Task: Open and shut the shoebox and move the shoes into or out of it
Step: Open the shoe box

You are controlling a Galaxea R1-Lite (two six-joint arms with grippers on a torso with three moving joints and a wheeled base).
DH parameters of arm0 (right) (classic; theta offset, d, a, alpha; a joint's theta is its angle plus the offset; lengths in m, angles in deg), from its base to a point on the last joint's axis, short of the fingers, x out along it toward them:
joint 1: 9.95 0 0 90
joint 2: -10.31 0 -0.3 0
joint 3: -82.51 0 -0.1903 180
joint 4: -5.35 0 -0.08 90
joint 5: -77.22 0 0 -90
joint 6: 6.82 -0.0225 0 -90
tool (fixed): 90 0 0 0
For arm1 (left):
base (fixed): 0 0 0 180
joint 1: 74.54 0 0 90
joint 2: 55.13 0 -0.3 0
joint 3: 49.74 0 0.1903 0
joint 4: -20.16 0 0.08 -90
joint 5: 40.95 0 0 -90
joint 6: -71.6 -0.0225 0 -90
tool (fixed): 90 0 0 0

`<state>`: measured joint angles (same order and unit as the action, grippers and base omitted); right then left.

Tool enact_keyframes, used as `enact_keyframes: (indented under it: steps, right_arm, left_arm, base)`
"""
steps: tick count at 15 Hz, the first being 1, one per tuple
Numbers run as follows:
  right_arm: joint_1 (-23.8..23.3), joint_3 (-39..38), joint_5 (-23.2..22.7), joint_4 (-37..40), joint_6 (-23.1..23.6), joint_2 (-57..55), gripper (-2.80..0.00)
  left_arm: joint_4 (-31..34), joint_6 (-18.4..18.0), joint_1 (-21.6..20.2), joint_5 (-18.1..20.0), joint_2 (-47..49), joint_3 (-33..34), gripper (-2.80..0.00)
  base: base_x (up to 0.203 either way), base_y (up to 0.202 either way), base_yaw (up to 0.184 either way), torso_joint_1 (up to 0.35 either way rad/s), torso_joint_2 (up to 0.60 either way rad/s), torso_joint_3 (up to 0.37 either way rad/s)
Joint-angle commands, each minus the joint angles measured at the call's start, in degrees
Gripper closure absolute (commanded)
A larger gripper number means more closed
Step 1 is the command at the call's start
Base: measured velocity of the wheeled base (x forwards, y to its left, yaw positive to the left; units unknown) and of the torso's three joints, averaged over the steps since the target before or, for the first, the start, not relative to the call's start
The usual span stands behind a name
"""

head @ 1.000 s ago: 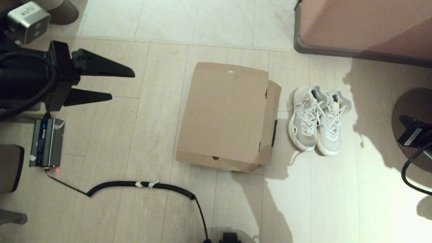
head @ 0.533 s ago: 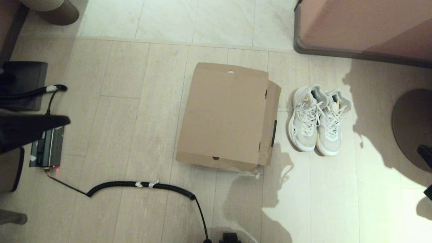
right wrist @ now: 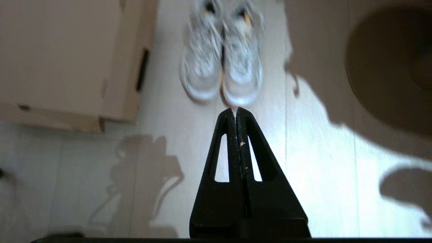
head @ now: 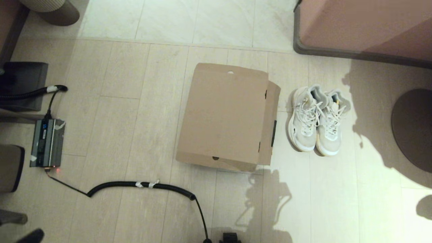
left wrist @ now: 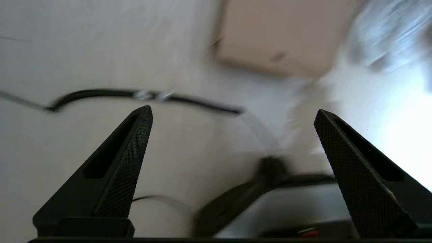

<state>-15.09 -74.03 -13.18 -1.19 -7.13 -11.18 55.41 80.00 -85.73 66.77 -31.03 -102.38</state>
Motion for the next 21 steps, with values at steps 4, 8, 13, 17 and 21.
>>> enact_keyframes:
  steps: [4,8,13,17,21]
  right_arm:
    - [-0.04,-0.91,2.63,23.16,0.50,5.43,0.00]
    - [0.76,-0.57,0.25,28.99,2.63,5.37,0.00]
    - [5.28,-0.60,-0.17,28.99,2.55,6.72,0.00]
    - [5.16,-0.75,0.29,28.58,2.37,20.71,0.00]
    - [5.14,-0.89,2.21,28.21,0.96,21.40,0.00]
  left_arm:
    - [-11.38,-20.61,-0.53,-15.72,-7.87,22.49,-2.80]
    - [-14.15,-21.15,0.11,-13.06,-7.97,29.57,-2.80]
    - [-12.22,-17.54,10.66,-13.69,-10.00,29.38,-2.80]
    - [-12.45,-17.09,10.73,-15.11,-23.43,29.48,-2.80]
    - [-12.94,-17.19,10.84,-15.60,-24.01,29.63,-2.80]
  base:
    - [0.000,0.000,0.000,0.000,0.00,0.000]
    - [0.000,0.000,0.000,0.000,0.00,0.000]
    - [0.000,0.000,0.000,0.000,0.00,0.000]
    - [0.000,0.000,0.000,0.000,0.00,0.000]
    - [0.000,0.000,0.000,0.000,0.00,0.000]
